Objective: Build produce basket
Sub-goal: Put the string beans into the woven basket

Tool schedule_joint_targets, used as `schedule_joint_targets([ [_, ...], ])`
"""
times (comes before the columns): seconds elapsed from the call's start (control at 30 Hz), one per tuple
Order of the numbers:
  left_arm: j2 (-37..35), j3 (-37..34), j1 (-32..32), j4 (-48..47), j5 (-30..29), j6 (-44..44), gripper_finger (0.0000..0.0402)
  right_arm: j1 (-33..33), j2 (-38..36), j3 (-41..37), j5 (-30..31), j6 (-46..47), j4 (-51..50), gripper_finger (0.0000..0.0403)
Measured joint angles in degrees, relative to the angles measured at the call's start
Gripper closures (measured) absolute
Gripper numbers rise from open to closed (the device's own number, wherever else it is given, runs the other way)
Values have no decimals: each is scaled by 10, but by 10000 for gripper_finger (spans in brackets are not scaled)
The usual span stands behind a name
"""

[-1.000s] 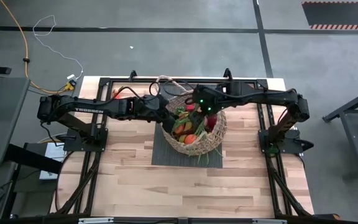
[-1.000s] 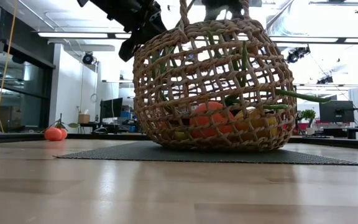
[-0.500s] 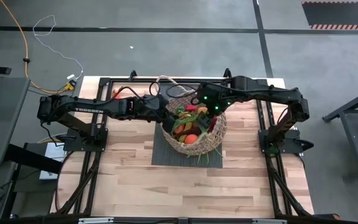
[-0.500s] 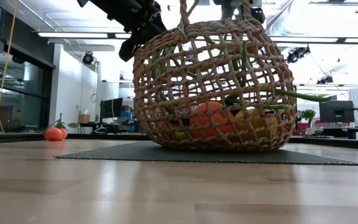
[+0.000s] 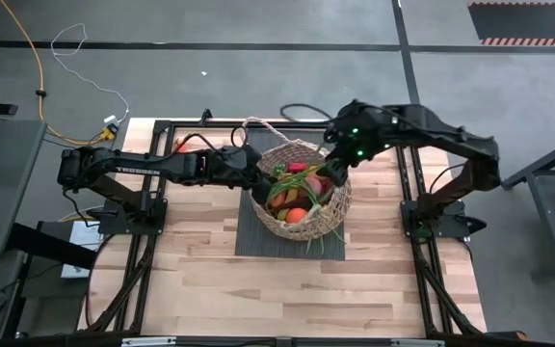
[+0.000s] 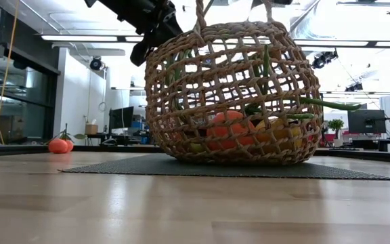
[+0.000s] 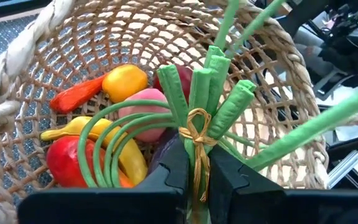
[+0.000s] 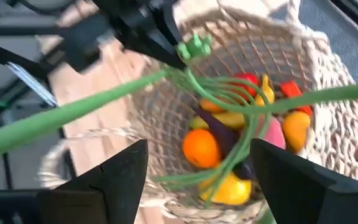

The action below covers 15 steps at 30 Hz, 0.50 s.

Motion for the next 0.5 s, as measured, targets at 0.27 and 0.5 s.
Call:
schedule_joint_targets([
  [0.27, 1, 0, 0, -5, -6, -3, 385, -4, -49, 0, -80, 7, 101, 130],
  [0.5, 1, 0, 0, -6, -6, -5, 385, -9, -106, 0, -65, 30, 161, 130],
])
